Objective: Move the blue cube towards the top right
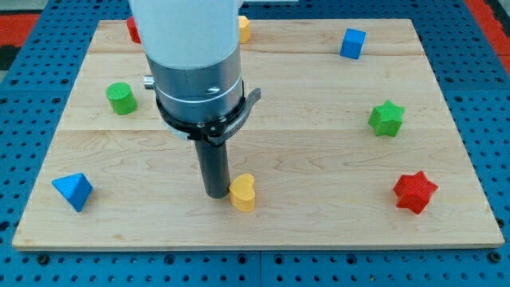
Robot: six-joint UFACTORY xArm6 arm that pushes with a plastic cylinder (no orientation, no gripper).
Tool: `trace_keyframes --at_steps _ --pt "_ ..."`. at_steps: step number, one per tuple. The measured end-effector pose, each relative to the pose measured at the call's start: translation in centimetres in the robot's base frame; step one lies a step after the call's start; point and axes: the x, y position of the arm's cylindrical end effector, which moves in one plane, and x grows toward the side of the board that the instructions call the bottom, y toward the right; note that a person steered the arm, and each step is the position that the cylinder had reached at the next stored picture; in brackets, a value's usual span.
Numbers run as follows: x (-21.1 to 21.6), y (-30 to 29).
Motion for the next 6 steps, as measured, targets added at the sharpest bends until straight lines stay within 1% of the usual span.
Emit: trace_keyframes --at_steps 1,3,4,5,6 --pt "-4.8 0.3" --pt "-11.9 0.0" --pt "-16.7 0.0" --pt "-20.3 0.2" --pt "-21.6 5.3"
